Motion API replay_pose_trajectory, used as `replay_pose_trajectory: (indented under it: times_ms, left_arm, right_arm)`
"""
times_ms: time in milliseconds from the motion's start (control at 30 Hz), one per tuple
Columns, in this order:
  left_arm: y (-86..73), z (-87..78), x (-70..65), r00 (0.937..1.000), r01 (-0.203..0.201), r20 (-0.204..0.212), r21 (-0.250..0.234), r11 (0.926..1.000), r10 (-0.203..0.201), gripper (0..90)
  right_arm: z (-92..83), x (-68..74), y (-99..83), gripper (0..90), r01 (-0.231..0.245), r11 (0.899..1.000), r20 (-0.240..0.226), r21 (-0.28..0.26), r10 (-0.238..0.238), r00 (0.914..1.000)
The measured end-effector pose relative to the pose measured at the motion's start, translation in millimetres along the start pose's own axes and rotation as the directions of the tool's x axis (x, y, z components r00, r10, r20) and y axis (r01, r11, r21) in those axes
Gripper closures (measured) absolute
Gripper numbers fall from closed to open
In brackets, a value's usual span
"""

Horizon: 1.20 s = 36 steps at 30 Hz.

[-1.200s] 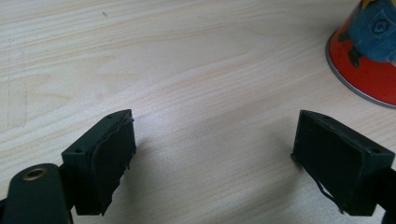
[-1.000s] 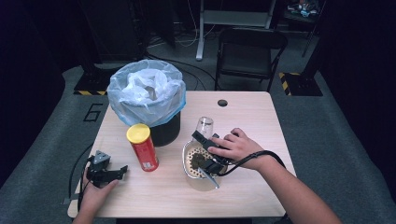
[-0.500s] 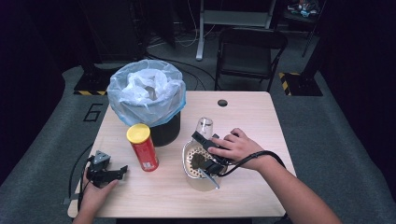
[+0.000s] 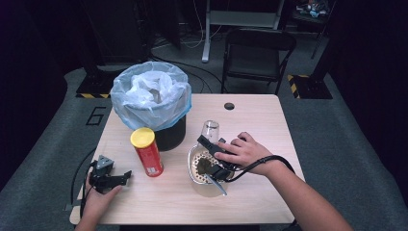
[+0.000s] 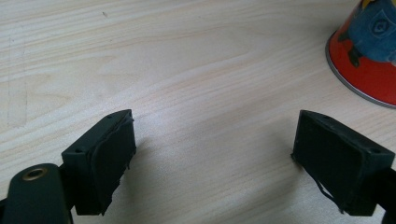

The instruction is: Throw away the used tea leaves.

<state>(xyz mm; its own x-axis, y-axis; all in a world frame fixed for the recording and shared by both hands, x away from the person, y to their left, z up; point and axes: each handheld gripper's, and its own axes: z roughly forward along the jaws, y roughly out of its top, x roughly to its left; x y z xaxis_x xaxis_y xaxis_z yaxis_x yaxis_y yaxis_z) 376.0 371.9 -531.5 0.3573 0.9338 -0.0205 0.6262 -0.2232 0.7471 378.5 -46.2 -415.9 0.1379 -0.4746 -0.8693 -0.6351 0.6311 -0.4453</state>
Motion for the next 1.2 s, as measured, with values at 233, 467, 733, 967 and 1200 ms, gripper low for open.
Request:
replay_pose_trajectory:
  times_ms: [233,467,733,967,1200]
  left_arm:
    - [0.0,0.0,0.0,1.0,0.0,0.0,0.0,1.0,0.0,12.9]
    - [0.0,0.0,0.0,1.0,0.0,0.0,0.0,1.0,0.0,12.9]
    - [0.0,0.0,0.0,1.0,0.0,0.0,0.0,1.0,0.0,12.9]
    - [0.0,0.0,0.0,1.0,0.001,0.0,0.0,1.0,-0.001,12.8]
    - [0.0,0.0,0.0,1.0,0.0,0.0,0.0,1.0,0.0,12.9]
  right_arm:
    - [-1.3,-1.6,1.0,32.4,0.043,0.999,0.022,0.012,-0.043,0.9988]
    - [-1.6,-2.0,1.3,32.4,0.038,0.999,0.03,0.014,-0.039,0.9988]
    - [-2.5,-2.8,1.8,32.3,0.041,0.999,0.036,0.008,-0.041,0.9985]
    - [-1.6,-0.8,2.1,32.3,0.039,0.999,0.033,0.004,-0.04,0.9987]
    - [-3.5,-3.2,0.8,32.2,0.018,1.0,0.043,0.007,-0.018,0.9989]
